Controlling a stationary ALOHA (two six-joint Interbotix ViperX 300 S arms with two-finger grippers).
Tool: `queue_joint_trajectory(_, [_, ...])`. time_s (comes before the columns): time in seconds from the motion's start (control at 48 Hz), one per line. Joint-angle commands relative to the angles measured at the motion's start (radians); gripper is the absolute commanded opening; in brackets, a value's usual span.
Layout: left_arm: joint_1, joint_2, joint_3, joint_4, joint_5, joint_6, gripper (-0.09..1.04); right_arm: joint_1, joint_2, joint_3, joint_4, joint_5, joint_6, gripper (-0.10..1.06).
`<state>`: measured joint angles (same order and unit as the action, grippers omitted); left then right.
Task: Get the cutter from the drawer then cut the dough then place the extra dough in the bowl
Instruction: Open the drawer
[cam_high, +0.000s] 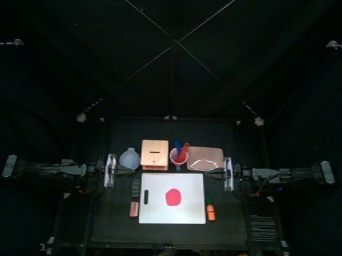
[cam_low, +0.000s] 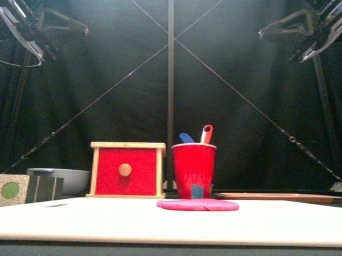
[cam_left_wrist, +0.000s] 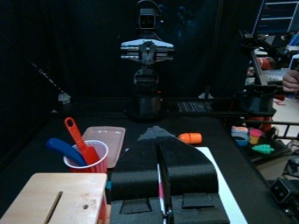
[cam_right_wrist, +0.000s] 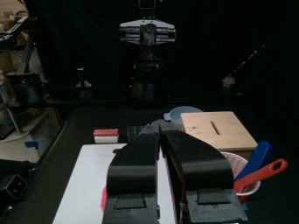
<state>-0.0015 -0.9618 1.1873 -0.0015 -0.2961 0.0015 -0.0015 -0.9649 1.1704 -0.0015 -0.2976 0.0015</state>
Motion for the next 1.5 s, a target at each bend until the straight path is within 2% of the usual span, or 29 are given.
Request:
queue_joint_trajectory(0.021, [-0.005,0.071,-0.011,-0.015,0.014,-0.009,-0.03,-0.006,0.035,-0.021,-0.002,-0.003,-0.002,0.0])
queue_joint_trajectory(0.208, [-0.028,0.135,-0.035,-0.11,-0.008,-0.011,-0.02,-0.011,0.163,-0.101,-0.003,-0.006,-0.005,0.06])
queue_joint_trajectory(0.292, [-0.049,0.172,-0.029,-0.199,-0.038,-0.012,-0.02,-0.038,0.253,-0.178,-0.003,-0.012,-0.002,0.05])
queue_joint_trajectory(0.396, [-0.094,0.218,-0.014,-0.365,-0.098,-0.014,-0.02,-0.084,0.405,-0.295,-0.003,-0.014,0.002,0.05])
queue_joint_trajectory(0.604, [-0.132,0.267,0.021,-0.742,-0.187,-0.017,-0.02,-0.138,0.673,-0.512,-0.003,0.015,0.003,0.05])
queue_joint_trajectory(0.708, [-0.133,0.272,0.051,-0.934,-0.204,-0.017,-0.02,-0.155,0.778,-0.623,-0.003,0.097,0.0,0.05])
queue_joint_trajectory(0.812, [-0.14,0.287,0.067,-1.051,-0.213,-0.017,-0.02,-0.172,0.882,-0.75,-0.005,0.227,-0.005,0.05])
queue_joint_trajectory(0.917, [-0.153,0.313,0.064,-1.103,-0.213,-0.017,-0.02,-0.186,0.976,-0.848,-0.008,0.337,-0.017,0.05])
queue_joint_trajectory(1.042, [-0.17,0.376,0.032,-1.115,-0.213,-0.021,-0.02,-0.21,1.072,-0.937,-0.043,0.431,-0.017,0.05])
queue_joint_trajectory(1.312, [-0.218,0.578,-0.052,-1.103,-0.225,-0.041,-0.02,-0.239,1.195,-1.045,-0.083,0.517,-0.017,0.05])
queue_joint_trajectory(1.5, [-0.252,0.681,-0.089,-1.112,-0.324,-0.071,-0.02,-0.238,1.238,-1.069,-0.091,0.586,-0.017,0.05])
